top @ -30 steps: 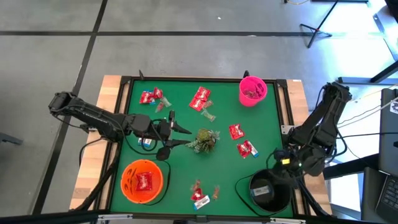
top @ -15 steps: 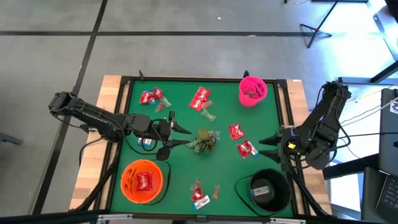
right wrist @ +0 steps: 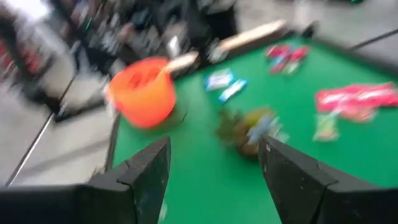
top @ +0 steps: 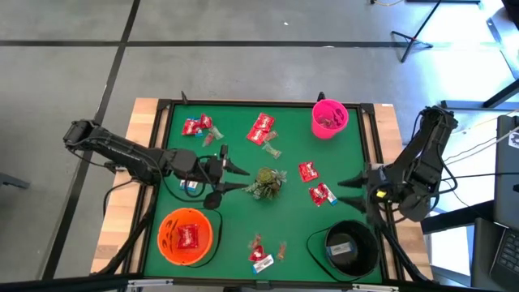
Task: Sort candy
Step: Put the red candy into the orange bucket
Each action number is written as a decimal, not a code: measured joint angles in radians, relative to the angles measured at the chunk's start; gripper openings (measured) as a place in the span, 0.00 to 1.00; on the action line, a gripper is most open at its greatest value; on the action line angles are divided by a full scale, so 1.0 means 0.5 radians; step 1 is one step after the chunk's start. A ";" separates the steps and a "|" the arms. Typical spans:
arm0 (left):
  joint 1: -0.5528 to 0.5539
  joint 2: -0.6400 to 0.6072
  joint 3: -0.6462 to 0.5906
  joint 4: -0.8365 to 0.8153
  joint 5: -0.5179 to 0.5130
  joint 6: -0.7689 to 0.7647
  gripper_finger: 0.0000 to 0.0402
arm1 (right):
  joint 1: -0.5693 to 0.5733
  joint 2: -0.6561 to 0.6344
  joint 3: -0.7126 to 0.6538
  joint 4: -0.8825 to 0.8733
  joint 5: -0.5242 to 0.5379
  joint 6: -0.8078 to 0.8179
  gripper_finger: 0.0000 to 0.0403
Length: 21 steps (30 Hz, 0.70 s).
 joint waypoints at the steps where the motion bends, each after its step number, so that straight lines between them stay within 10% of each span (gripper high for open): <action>1: -0.003 0.000 0.000 0.000 0.000 0.000 0.37 | 0.000 0.000 0.000 0.043 0.092 0.002 0.60; 13: -0.006 0.000 0.000 -0.001 -0.028 0.000 0.37 | -0.181 0.013 -0.001 0.304 0.410 -0.320 0.60; 21: -0.006 0.000 0.000 -0.007 -0.029 -0.040 0.37 | -0.796 0.101 0.003 0.295 -0.169 -0.528 0.60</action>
